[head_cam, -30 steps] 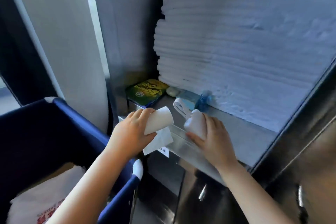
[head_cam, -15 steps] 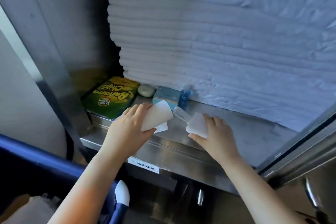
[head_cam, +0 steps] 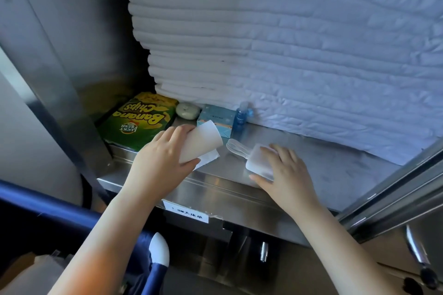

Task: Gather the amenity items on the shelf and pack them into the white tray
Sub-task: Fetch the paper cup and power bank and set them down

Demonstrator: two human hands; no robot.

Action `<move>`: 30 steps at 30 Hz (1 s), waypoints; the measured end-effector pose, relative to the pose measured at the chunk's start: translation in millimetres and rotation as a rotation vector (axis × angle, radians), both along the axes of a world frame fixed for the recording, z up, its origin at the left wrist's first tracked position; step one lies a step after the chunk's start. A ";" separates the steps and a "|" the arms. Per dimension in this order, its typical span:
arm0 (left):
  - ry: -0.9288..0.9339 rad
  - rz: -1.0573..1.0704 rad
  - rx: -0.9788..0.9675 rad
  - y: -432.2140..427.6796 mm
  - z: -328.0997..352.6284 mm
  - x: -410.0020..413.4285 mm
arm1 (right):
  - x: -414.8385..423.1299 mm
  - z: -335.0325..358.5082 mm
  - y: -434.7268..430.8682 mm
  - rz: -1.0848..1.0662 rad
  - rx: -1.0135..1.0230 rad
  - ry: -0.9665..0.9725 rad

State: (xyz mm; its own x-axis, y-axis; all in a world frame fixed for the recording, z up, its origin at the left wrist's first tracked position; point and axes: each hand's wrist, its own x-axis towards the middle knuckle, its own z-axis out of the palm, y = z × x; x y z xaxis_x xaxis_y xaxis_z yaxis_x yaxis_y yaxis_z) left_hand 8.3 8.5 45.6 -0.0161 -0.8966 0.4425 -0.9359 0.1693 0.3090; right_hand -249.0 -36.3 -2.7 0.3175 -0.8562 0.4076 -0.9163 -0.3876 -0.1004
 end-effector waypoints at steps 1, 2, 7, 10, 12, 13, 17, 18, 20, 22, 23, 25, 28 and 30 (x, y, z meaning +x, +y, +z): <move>0.000 0.001 -0.004 0.7 0.4 1.0 | 1.4 0.1 -1.3 -0.004 0.024 0.034; 0.000 0.002 -0.007 1.5 0.6 2.0 | 2.4 1.0 -2.7 -0.005 0.047 0.064; -0.002 -0.012 -0.010 4.9 -1.5 6.5 | 7.4 7.0 -5.2 -0.014 0.057 0.210; -0.003 -0.022 -0.015 5.2 -2.0 9.3 | 2.9 17.1 -10.3 -0.034 0.127 0.203; 0.000 -0.025 -0.021 4.5 -2.3 11.2 | -2.6 25.1 -19.1 -0.070 0.160 0.157; 0.003 -0.023 -0.023 4.2 -2.4 12.0 | -4.4 27.8 -23.3 -0.078 0.169 0.138; 0.008 -0.021 -0.027 4.1 -3.2 15.0 | -4.5 28.4 -31.1 -0.085 0.186 0.086; 0.006 -0.023 -0.028 4.1 -3.6 15.8 | -4.1 28.2 -31.9 -0.096 0.185 0.067; 0.006 -0.030 -0.029 3.6 -4.0 16.9 | -5.0 28.1 -34.2 -0.118 0.165 0.005; 0.005 -0.036 -0.033 2.9 -4.0 17.6 | -6.9 27.6 -38.4 -0.144 0.146 -0.028; 0.003 -0.038 -0.036 2.5 -4.2 17.7 | -7.7 27.7 -41.3 -0.158 0.144 -0.042; 0.001 -0.049 -0.042 1.9 -4.7 17.5 | -9.2 28.7 -45.7 -0.161 0.130 -0.089; 0.001 -0.063 -0.045 1.2 -5.6 16.7 | -9.9 30.3 -46.5 -0.088 0.045 -0.123; -0.003 -0.068 -0.043 0.9 -6.1 16.1 | -9.8 29.1 -44.8 -0.067 -0.043 -0.093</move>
